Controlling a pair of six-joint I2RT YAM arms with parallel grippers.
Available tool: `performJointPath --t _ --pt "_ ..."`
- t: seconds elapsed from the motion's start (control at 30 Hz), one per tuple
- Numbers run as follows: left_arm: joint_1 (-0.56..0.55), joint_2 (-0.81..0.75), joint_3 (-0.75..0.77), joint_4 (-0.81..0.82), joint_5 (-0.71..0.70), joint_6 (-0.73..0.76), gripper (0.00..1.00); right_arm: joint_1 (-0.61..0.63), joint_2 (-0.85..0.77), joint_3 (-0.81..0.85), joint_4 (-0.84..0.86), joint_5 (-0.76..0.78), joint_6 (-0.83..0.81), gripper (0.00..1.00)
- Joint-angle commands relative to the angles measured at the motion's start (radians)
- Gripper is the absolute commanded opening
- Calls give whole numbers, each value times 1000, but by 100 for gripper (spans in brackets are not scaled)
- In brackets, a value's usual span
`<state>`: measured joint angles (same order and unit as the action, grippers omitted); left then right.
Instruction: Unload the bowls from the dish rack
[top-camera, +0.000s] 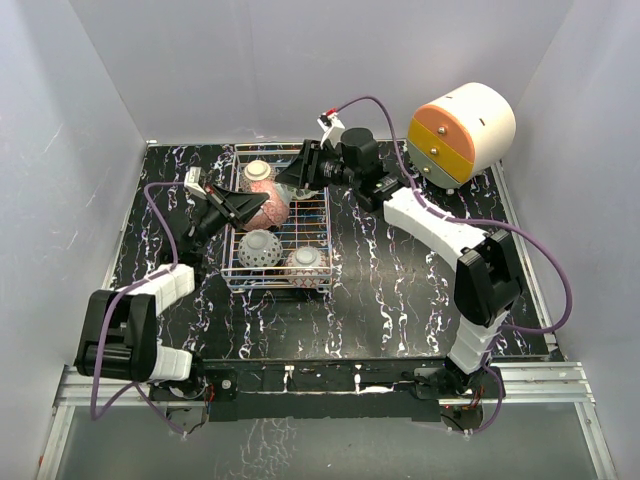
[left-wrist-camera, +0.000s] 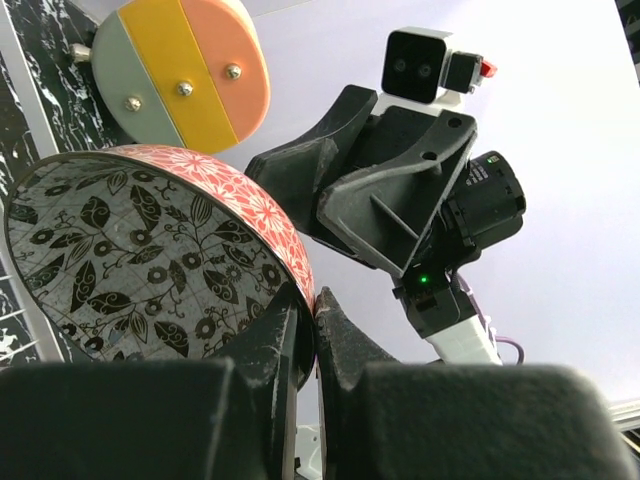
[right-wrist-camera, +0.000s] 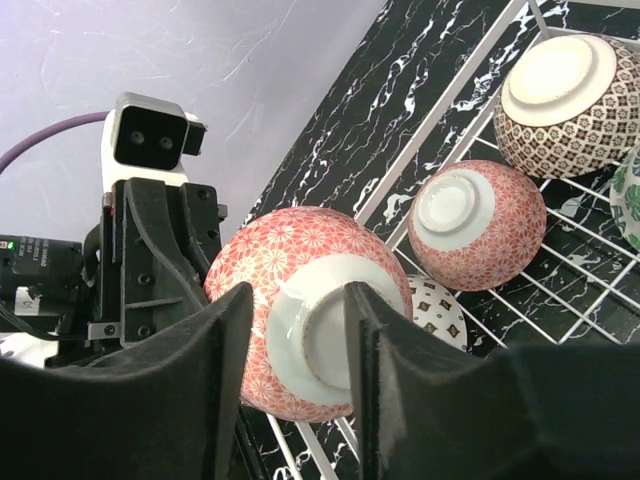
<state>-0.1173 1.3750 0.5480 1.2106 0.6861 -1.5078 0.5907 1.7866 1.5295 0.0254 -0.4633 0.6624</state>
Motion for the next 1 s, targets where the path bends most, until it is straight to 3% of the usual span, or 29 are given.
performJointPath --t 0.0,0.13,0.23,0.3,0.47,0.63,0.83,0.97 --pt "-3 -75 69 -66 18 87 0 0 -88 -29 62 34 -29 48" --pt "-34 -110 177 -399 43 298 0 -1 -141 -50 0 131 -91 55" --pt "-107 -127 322 -759 -25 582 0 -5 -211 -99 -45 251 -123 57" --pt "-158 -106 404 -896 -74 681 0 -31 -270 -149 -66 319 -113 57" --pt "-285 11 593 -1125 -187 846 0 -179 -424 -314 -86 373 -47 57" --pt "-458 191 774 -1310 -340 957 0 -300 -521 -392 -234 480 -69 59" --pt "-651 467 1028 -1516 -599 1062 0 -354 -666 -551 -273 647 -90 59" --pt "-729 578 1166 -1566 -679 1110 0 -377 -699 -588 -294 670 -112 59"
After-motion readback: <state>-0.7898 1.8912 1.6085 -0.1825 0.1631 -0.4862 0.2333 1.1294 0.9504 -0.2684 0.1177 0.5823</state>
